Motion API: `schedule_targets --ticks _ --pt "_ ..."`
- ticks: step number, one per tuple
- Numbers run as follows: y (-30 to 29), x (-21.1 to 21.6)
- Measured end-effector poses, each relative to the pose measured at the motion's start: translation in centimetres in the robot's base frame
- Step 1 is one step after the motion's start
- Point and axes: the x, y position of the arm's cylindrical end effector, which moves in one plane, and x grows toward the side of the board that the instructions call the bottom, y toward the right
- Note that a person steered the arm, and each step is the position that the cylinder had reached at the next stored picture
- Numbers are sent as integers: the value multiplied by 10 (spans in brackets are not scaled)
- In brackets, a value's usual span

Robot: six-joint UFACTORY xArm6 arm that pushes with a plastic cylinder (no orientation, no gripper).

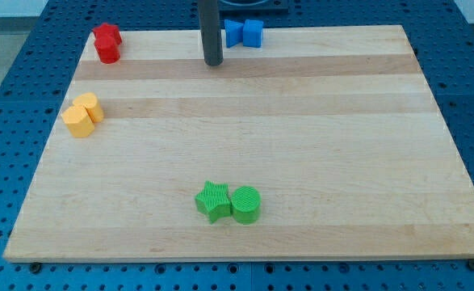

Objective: Push the green blocks towards the bottom left

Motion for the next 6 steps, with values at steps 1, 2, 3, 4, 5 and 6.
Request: schedule_targets --ticks 1,2,3,4,5,6 --pt "0 0" --pt "9 38" --pt "22 88" --pt "65 126" --pt "134 180" --pt "174 255"
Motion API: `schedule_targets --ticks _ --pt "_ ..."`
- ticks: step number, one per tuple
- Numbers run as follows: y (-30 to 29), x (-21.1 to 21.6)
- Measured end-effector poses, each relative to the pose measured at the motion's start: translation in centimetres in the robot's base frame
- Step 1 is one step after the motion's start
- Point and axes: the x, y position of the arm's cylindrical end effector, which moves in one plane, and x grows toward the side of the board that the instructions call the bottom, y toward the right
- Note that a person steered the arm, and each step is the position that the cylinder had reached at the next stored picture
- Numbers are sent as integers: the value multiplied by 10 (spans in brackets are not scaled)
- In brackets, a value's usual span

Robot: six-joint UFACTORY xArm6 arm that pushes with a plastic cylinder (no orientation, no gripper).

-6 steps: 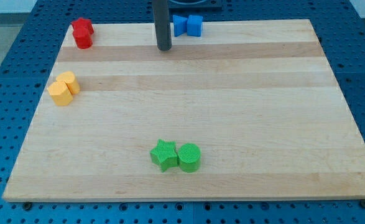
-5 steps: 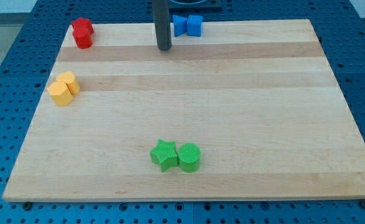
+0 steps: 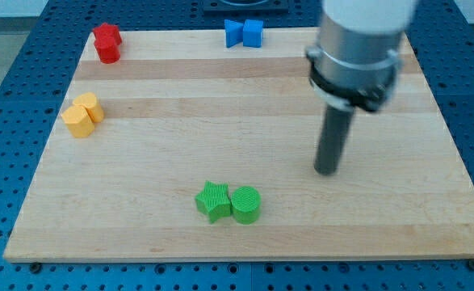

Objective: Push the green blocks towards the bottom left

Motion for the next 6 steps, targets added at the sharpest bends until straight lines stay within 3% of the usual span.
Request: schedule_targets --ticks 1,2,3,5,6 --pt "-2 66" --pt "-31 87" --pt "-62 76" --pt "-44 63" --pt "-86 44"
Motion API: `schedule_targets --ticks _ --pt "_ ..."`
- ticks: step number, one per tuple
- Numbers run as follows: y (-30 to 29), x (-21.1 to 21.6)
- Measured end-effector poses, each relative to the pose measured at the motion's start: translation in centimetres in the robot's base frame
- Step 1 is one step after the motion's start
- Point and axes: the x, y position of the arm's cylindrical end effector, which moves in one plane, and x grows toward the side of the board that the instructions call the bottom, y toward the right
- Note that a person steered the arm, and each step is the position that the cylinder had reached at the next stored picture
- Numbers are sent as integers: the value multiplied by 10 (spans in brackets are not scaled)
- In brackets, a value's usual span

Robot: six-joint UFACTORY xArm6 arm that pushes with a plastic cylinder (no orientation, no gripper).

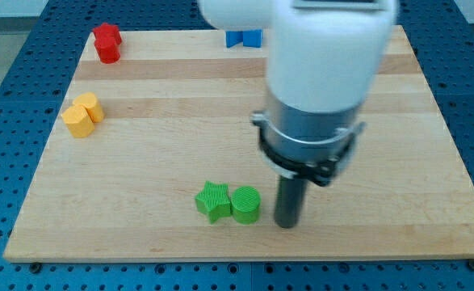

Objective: Push the green blocks towards the bottom left

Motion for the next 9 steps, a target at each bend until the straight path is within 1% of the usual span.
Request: schedule_targets --ticks 1,2,3,4,5,6,7,8,9 --pt "-45 -6" --pt "-74 -6" --pt "-80 -6" --pt "-45 -6" --pt "-35 -23" --pt "-87 -24" --pt "-154 -24" --pt "-186 -24" --pt "-148 -21"
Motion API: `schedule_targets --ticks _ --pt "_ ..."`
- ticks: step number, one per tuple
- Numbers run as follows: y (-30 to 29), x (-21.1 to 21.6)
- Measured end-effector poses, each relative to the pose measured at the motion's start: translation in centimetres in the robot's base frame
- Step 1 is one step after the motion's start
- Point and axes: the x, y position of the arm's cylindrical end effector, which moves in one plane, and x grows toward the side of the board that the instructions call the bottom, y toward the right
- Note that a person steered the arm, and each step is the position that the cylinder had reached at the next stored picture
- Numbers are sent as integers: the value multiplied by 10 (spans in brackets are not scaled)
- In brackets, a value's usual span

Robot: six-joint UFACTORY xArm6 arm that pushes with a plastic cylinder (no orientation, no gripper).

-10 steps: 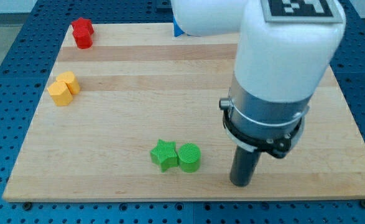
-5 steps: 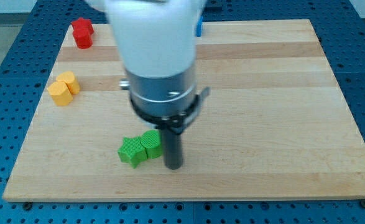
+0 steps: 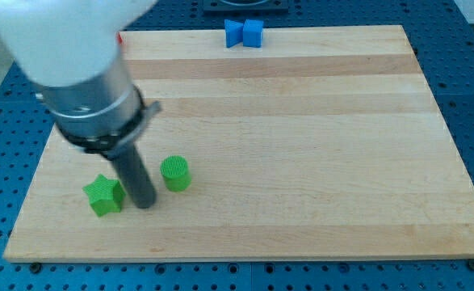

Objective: Push the green blocks towards the bottom left

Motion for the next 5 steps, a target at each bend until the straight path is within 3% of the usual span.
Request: schedule_targets --ticks 1,2,3,5 --pt "71 4" --pt "102 -22" --pt "77 -38" --pt "-41 -36"
